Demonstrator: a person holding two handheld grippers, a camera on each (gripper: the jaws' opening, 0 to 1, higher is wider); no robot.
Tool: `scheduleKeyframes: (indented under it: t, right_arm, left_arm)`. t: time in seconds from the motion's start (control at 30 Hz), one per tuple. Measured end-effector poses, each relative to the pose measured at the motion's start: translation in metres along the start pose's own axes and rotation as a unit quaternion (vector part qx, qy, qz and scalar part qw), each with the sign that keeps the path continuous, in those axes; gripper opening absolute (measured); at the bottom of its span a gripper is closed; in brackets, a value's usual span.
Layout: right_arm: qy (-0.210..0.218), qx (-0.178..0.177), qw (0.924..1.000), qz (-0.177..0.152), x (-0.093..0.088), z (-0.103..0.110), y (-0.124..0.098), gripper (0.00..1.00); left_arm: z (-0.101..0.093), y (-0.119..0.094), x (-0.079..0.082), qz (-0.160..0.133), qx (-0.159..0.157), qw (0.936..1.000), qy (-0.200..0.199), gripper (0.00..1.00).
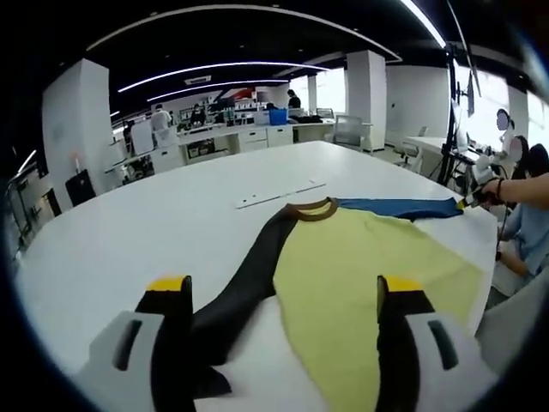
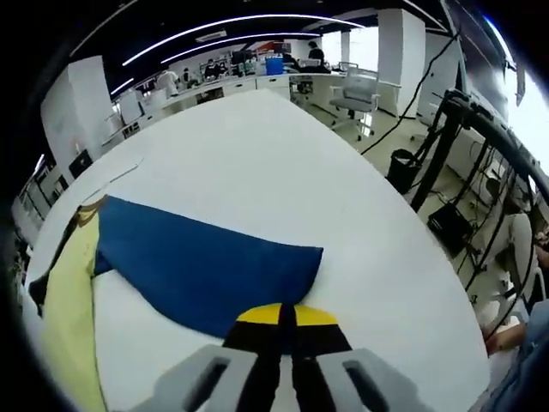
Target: Fold the garment on the visible template until the final outline fits inside the template.
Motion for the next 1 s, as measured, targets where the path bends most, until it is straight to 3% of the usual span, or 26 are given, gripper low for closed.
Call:
scheduleKeyframes:
  t: [0.27,0.57,0.87,1.0]
  right_arm:
    - [-0.032,-0.01,0.9994,-0.011,0.029,-0.006,0.003,0.0]
    - [-0.057,-0.019,0.9981,-0.009,0.058,-0.011,0.023,0.0]
    - [-0.042,-0.015,0.9988,0.022,0.049,-0.011,0.025,0.0]
    - [-0.036,-0.01,0.9991,0.021,0.048,-0.011,0.022,0.0]
  left_arm:
    - [0.0,-0.002,0.0,-0.001,0.001,1.0,-0.001,0.85]
    - [-0.001,-0.005,0.001,-0.001,-0.001,1.0,0.0,0.88]
    - [0.002,-0.011,-0.001,0.003,0.003,1.0,0.0,0.91]
    - [0.002,-0.014,-0.003,0.005,0.002,1.0,-0.006,0.93]
Point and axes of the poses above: the point that each gripper's makers call its tool centre point, and the gripper's own axes: y roughly forward along the fingers, z roughly to its left, x roughly out of its top, the point moved 5 cm from there along -y, roughly backward along the fingers, and after that the axes turned 8 degrees about z, right-handed, at the moved point
